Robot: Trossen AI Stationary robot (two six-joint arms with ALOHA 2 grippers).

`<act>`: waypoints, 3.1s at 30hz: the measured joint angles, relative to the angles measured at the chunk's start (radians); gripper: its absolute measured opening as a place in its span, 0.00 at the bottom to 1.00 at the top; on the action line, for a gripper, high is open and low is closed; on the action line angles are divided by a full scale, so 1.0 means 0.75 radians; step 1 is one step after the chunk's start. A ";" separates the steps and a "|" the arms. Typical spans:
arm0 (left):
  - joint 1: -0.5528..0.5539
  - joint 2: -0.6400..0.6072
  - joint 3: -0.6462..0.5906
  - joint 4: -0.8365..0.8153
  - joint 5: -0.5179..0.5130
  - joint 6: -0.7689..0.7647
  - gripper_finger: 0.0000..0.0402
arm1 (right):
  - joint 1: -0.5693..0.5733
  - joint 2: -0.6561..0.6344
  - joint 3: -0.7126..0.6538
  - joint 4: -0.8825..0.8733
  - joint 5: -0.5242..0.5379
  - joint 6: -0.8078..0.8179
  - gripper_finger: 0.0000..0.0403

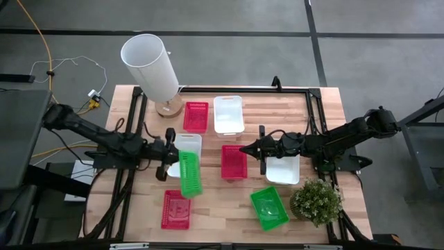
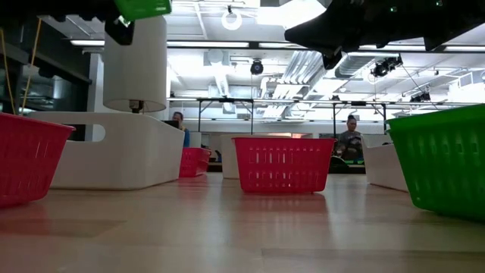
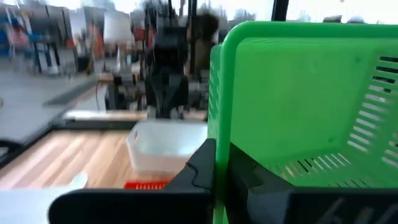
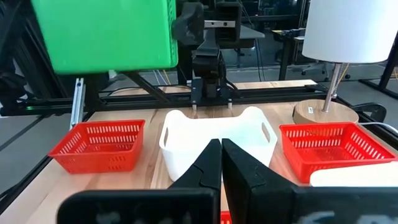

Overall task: Stack baskets by color
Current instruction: Stack the left green bin on top of the stacked green bins

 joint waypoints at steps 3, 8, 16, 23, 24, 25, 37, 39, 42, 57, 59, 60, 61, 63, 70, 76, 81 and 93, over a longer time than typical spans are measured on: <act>0.000 -0.001 -0.095 0.194 -0.037 -0.002 0.00 | 0.000 0.000 0.000 -0.004 -0.011 -0.001 0.00; 0.000 0.000 -0.121 0.199 -0.190 -0.048 0.00 | 0.000 0.000 0.000 -0.004 -0.013 -0.003 0.00; 0.030 0.014 -0.122 0.203 -0.209 -0.049 0.00 | 0.000 0.000 0.000 -0.002 -0.014 -0.003 0.00; 0.030 0.015 -0.122 0.201 -0.190 -0.108 0.00 | 0.000 0.000 0.000 0.009 -0.009 -0.004 0.00; 0.030 0.015 -0.122 0.200 -0.184 -0.132 0.00 | 0.001 0.000 -0.001 0.027 0.004 -0.004 0.00; 0.029 0.016 -0.122 0.200 -0.183 -0.151 0.00 | 0.001 0.000 -0.001 0.053 0.028 -0.004 0.00; -0.098 0.546 0.268 0.038 -0.257 -0.200 0.00 | 0.001 -0.001 -0.001 0.297 0.405 -0.071 0.00; -0.107 0.681 0.378 0.028 -0.256 -0.192 0.00 | 0.001 -0.004 -0.001 0.298 0.453 -0.070 0.00; -0.115 0.885 0.531 -0.007 -0.192 -0.188 0.00 | 0.001 -0.042 -0.001 0.299 0.497 -0.087 0.00; -0.081 1.523 1.395 -0.435 -0.095 -0.103 0.00 | 0.001 -0.393 -0.001 -0.065 0.470 0.043 0.00; -0.082 1.592 1.484 -0.479 -0.156 -0.078 0.00 | 0.001 -0.396 -0.001 -0.111 0.473 0.063 0.00; -0.085 1.622 1.523 -0.496 -0.185 -0.069 0.00 | 0.001 -0.394 -0.001 -0.119 0.474 0.069 0.00; -0.086 1.649 1.554 -0.523 -0.218 -0.062 0.00 | 0.001 -0.394 -0.001 -0.132 0.474 0.077 0.00; -0.085 1.712 1.613 -0.525 -0.233 -0.075 0.00 | 0.001 -0.394 -0.001 -0.154 0.474 0.098 0.00; -0.068 1.817 1.662 -0.553 -0.285 -0.196 0.00 | 0.020 -0.394 -0.001 -0.170 0.479 0.111 0.00; -0.068 1.808 1.664 -0.670 -0.304 -0.260 0.00 | 0.051 -0.393 -0.001 -0.185 0.498 0.101 0.00; -0.069 1.805 1.665 -0.774 -0.286 -0.330 0.00 | 0.053 -0.393 -0.001 -0.190 0.531 0.101 0.00; -0.119 1.771 1.663 -0.765 -0.260 -0.288 0.00 | 0.053 -0.393 -0.001 -0.197 0.531 0.101 0.00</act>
